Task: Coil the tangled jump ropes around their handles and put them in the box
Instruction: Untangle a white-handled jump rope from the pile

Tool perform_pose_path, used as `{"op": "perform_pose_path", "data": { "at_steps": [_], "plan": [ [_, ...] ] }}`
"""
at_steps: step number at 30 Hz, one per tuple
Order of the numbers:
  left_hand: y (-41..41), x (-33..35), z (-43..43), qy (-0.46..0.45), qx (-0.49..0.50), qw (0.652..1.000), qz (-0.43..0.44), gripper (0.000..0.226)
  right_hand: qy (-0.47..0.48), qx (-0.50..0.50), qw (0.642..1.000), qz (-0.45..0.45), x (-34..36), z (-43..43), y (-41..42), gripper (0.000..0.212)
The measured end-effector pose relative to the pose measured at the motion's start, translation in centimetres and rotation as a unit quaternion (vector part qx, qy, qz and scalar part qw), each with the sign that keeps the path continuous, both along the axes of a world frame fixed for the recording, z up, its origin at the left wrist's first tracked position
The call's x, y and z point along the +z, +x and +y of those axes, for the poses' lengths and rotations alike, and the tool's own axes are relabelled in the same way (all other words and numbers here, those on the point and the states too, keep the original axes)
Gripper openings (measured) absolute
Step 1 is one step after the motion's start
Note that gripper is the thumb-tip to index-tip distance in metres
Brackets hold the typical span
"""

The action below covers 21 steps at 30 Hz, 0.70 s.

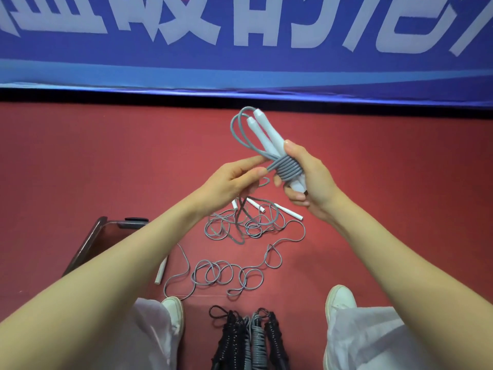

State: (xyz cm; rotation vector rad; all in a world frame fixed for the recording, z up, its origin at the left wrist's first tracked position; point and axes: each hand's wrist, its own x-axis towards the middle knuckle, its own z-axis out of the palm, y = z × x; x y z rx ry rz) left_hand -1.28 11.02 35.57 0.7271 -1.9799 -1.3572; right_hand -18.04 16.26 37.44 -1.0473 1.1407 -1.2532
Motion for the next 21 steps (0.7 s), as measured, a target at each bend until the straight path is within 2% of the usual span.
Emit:
{"op": "perform_pose_path", "data": {
  "at_steps": [4,7,9,11,14,15,17,19,21],
  "plan": [
    [1.8,0.4,-1.2,0.013,-0.026,0.997,-0.073,0.028,0.036,0.008,0.999,0.001,0.1,-0.1,-0.7,0.041],
    [3.2,0.2,-2.1,0.007,-0.046,0.993,-0.109,0.018,0.038,0.034,0.998,-0.032,0.7,0.0,-1.0,0.044],
    [3.6,-0.2,-2.5,0.010,-0.038,0.993,-0.115,0.018,0.048,0.088,0.992,-0.076,1.7,0.3,-1.4,0.046],
    [4.0,-0.8,-2.9,0.029,0.003,0.996,-0.082,0.021,0.092,0.169,0.979,-0.062,2.3,0.8,-1.5,0.048],
    [4.8,-1.7,-3.7,0.001,0.023,0.991,-0.134,0.007,0.191,0.295,0.936,0.015,2.1,1.7,-0.5,0.049],
    [4.7,-2.2,-3.9,0.010,0.018,0.988,-0.153,0.008,0.217,0.328,0.918,0.054,1.8,1.8,0.0,0.046],
    [3.9,-1.6,-3.0,0.027,-0.008,0.987,-0.160,0.007,0.254,0.364,0.879,0.174,0.7,1.6,0.8,0.044],
    [2.9,-0.9,-2.3,0.000,-0.006,0.988,-0.154,0.010,0.256,0.342,0.846,0.319,-0.4,1.0,0.9,0.043],
    [2.6,-0.6,-1.8,-0.021,-0.001,0.989,-0.148,0.006,0.223,0.281,0.831,0.425,-1.5,0.4,0.6,0.040]
  ]
}}
